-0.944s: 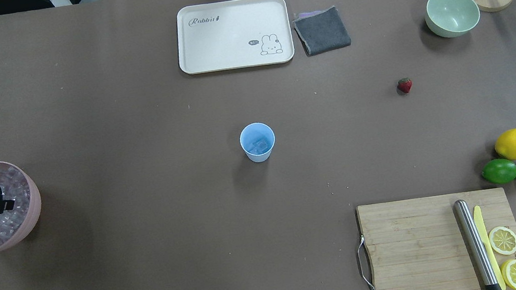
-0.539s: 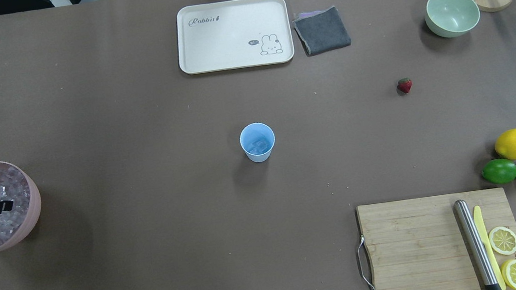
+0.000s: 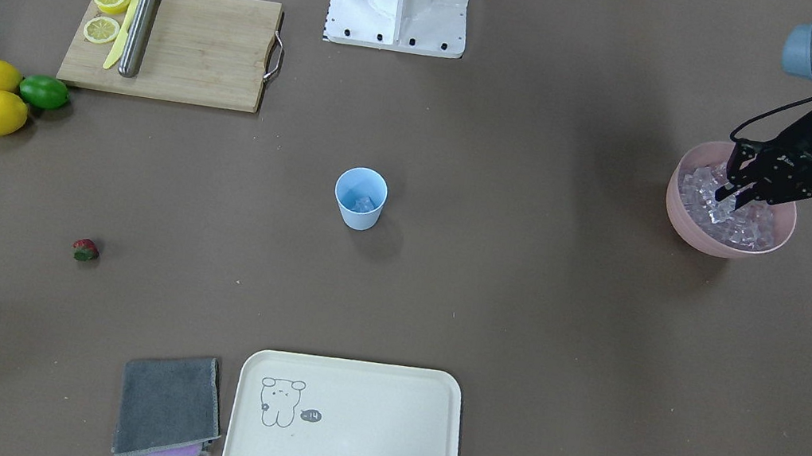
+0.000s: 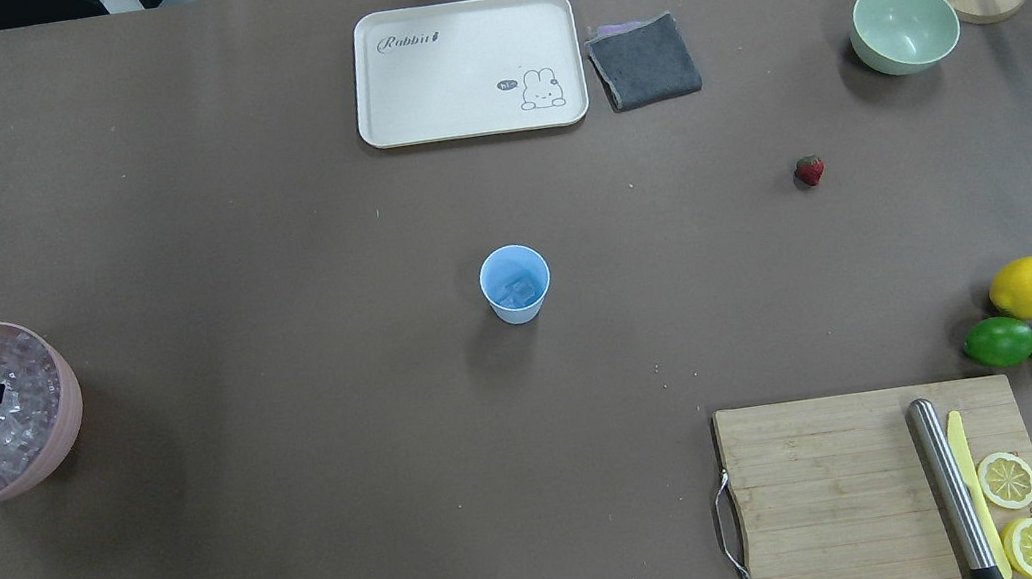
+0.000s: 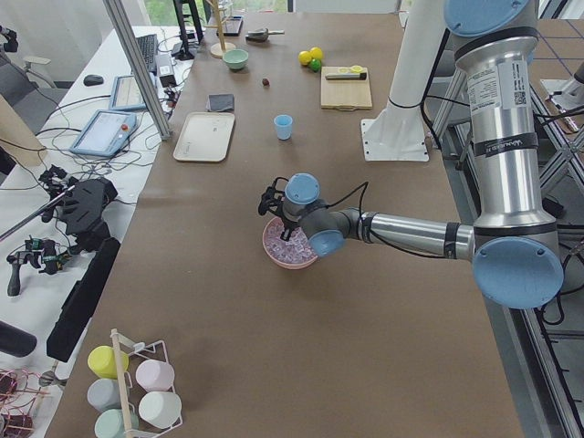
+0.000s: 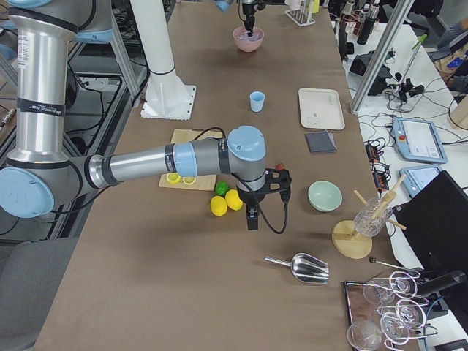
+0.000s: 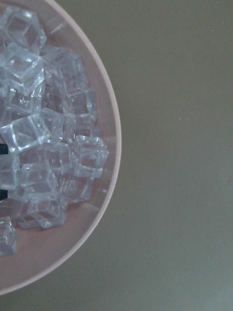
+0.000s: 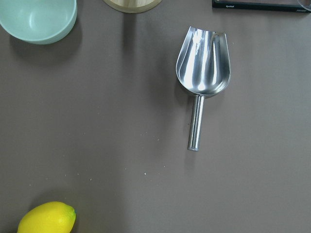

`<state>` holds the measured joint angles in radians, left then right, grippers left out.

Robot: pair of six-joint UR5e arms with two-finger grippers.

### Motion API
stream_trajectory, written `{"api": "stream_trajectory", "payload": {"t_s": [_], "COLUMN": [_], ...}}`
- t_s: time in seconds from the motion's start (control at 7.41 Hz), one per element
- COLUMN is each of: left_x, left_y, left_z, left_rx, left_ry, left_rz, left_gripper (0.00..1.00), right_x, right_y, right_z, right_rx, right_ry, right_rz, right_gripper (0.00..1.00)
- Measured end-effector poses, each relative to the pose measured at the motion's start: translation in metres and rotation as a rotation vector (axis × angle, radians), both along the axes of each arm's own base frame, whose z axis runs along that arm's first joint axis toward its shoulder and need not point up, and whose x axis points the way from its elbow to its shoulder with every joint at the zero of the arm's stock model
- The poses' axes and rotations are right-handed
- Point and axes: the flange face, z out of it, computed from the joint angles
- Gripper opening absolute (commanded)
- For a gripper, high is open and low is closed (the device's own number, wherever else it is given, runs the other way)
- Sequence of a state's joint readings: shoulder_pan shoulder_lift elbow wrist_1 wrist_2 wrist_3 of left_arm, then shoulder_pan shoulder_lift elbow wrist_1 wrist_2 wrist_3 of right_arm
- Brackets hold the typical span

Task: Put ice and strawberries in cup
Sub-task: 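Lift the ice cube and carry it toward the blue cup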

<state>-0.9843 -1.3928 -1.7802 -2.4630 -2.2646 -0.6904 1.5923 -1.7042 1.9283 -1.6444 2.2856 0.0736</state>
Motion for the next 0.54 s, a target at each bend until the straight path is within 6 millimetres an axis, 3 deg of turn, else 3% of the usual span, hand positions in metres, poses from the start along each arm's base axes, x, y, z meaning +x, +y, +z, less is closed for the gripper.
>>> {"api": "stream_trajectory", "payload": {"t_s": [0.27, 0.54], "left_x": [0.001, 0.026], "left_y": [-0.021, -0.054], "left_z": [-0.039, -0.116], "left_rx": [0.022, -0.106], "left_ry": [0.069, 0.212], "left_rz": [-0.026, -0.125], "left_gripper": [0.00, 0.00], "right_x": [0.000, 0.000], "right_y": [0.000, 0.000], "right_z": [0.000, 0.000], "right_rx": [0.000, 0.001], "right_ry": [0.000, 0.000], "right_rz": [-0.001, -0.001], "right_gripper": [1.00, 1.00]}}
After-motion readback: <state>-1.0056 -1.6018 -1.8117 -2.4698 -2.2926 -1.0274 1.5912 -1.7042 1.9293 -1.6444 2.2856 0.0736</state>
